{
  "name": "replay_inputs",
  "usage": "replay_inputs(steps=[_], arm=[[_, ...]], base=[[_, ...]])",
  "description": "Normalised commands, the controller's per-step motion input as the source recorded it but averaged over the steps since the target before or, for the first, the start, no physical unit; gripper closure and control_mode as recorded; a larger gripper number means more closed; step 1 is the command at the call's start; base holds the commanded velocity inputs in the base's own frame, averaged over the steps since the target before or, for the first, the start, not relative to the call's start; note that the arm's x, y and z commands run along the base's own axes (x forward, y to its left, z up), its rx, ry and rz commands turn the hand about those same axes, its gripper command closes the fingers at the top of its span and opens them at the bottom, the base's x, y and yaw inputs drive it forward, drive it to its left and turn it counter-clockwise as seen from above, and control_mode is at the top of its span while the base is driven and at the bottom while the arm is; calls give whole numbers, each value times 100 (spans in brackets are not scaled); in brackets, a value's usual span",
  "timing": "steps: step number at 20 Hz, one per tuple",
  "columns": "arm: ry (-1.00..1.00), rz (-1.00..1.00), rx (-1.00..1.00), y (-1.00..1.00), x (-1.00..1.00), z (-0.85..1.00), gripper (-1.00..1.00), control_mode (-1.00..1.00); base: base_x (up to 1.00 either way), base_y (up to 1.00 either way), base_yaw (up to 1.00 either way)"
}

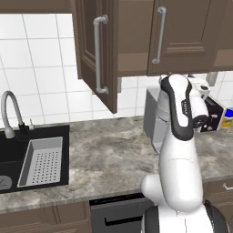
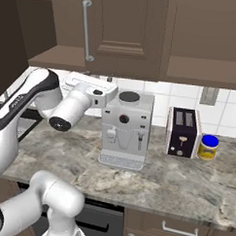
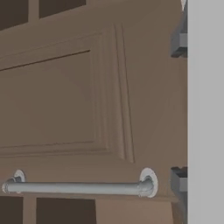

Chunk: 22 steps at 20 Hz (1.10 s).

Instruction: Close all open cabinet doors.

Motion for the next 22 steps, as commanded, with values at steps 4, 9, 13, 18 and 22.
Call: replay_inputs(steps=[4,9,13,18,22], arm=[[16,-12,0,0,-41,28,-100,-100],[16,-11,-1,0,-42,28,-100,-100],[15,-8,-1,4,-55,27,-100,-100],[11,-6,0,2,-69,17,-100,-100],[9,-5,-4,23,-60,16,-100,-100]], base=[[0,0,0],[0,0,0],[0,0,0],[0,0,0],[0,0,0]])
